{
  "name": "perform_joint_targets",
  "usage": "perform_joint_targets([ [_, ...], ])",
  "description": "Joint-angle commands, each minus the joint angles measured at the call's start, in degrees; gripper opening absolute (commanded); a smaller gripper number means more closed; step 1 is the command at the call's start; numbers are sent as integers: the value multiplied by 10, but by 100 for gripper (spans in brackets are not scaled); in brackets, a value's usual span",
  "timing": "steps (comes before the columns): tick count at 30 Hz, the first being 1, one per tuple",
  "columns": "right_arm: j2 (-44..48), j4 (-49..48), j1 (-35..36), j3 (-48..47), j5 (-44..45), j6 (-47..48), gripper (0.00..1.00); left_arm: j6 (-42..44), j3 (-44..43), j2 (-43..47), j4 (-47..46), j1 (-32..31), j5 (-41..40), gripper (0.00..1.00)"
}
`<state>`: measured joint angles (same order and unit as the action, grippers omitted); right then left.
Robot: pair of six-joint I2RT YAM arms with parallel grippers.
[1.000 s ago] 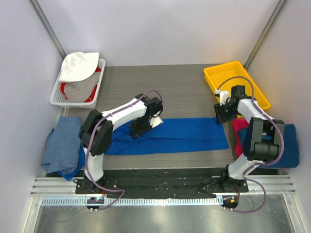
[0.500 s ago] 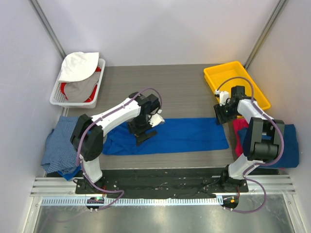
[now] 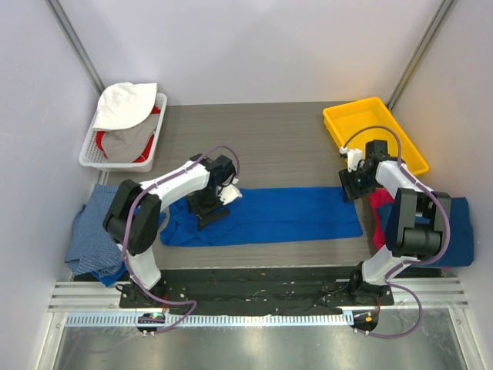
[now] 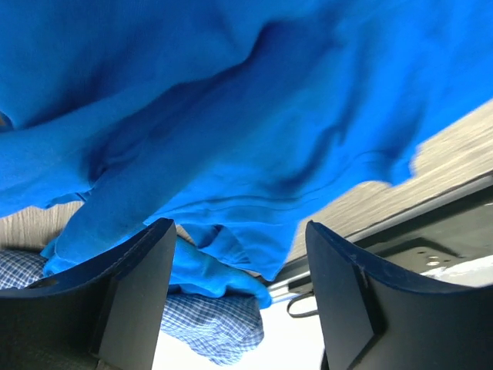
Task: Fold and stack the t-shirts
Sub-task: Fold the other side of the tshirt into a rectangle
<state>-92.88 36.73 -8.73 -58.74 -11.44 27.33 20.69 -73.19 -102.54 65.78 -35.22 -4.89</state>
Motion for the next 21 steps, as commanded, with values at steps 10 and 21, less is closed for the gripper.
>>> perform_joint_targets([
  [10,15,-21,3,14,3,2,47,102,59,92,0,32,105,65],
  [21,33,-18,3,25,10,9,47,128,102,80,-35,37,129,63],
])
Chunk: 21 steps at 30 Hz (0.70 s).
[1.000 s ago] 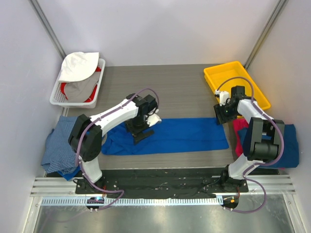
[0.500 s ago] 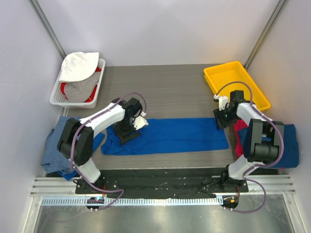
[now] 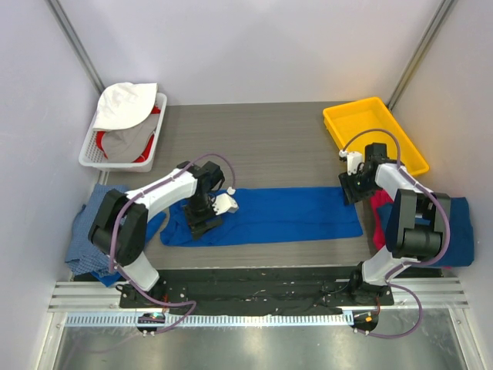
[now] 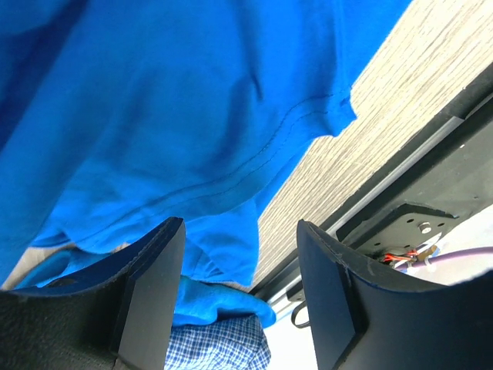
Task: Fold and stack the t-shirts
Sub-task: Fold the other side of the tshirt into a rectangle
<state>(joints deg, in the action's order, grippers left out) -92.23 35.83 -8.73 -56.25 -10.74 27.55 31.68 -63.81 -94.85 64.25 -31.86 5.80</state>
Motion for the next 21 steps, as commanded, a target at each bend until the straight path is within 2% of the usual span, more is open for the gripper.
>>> perform_joint_targets([
  [1,26,-9,3,0,2,7,47,19,11,2,-21,4,23,63],
  [12,36,1,3,3,-3,7,47,23,4,-29,-43,7,19,57],
  [21,50,5,3,13,-2,12,46,23,-1,-40,-47,17,23,33],
])
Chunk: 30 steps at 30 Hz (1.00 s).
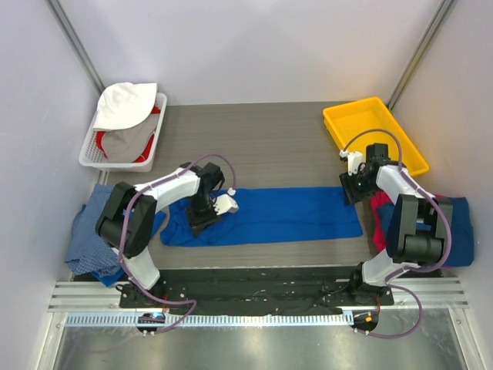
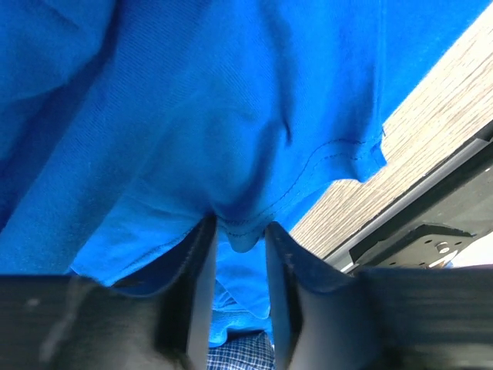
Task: Fold and stack the t-shirts
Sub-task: Fold the other side of the tshirt into a rectangle
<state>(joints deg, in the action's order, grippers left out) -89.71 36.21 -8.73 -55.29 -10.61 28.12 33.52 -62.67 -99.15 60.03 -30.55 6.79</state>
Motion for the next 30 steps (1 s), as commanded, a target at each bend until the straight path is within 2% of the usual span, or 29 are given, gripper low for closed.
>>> perform_joint_targets([
  [1,23,1,3,4,-3,6,46,1,-14,8,-4,4,13,31],
  [5,16,1,3,5,-8,4,46,-10,-20,26,15,4,15,22],
  [8,14,0,3,4,-13,3,46,-13,-28,44,32,3,19,21],
  [10,9,-1,3,4,-17,1,46,-13,-34,49,43,2,17,21],
  [15,6,-1,3,3,-19,1,46,-16,-46,55,59,1,21,30],
  [23,19,3,3,4,-12,6,45,-15,-25,45,46,1,24,28],
  [30,16,4,3,4,-11,5,45,-16,-24,53,57,-1,45,33],
])
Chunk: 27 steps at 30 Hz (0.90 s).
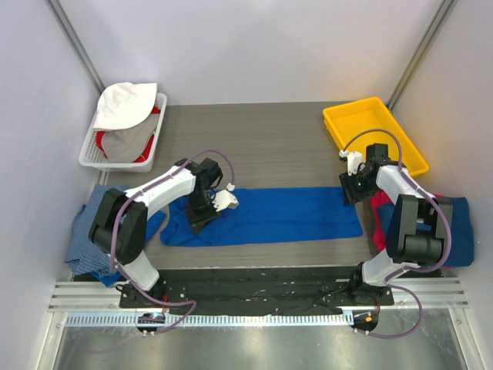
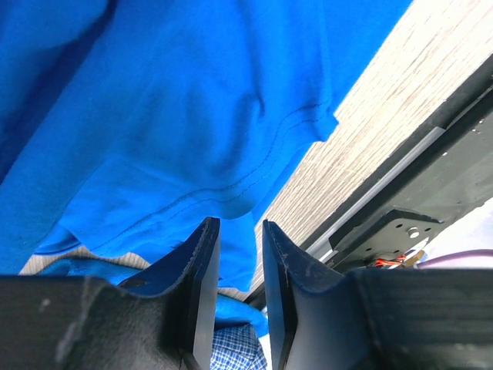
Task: Fold and stack the t-shirts
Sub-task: Fold the other side of the tshirt into a rectangle
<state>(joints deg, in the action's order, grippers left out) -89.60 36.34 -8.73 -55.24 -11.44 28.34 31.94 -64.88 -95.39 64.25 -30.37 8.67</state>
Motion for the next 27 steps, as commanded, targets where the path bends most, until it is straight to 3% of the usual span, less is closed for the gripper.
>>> perform_joint_targets([
  [1,15,2,3,2,-3,3,44,0,0,17,13,-5,25,34],
  [12,27,8,3,6,2,5,44,1,9,-8,-10,-6,28,32],
  [27,32,11,2,9,1,6,43,1,15,-20,-27,-6,26,16],
])
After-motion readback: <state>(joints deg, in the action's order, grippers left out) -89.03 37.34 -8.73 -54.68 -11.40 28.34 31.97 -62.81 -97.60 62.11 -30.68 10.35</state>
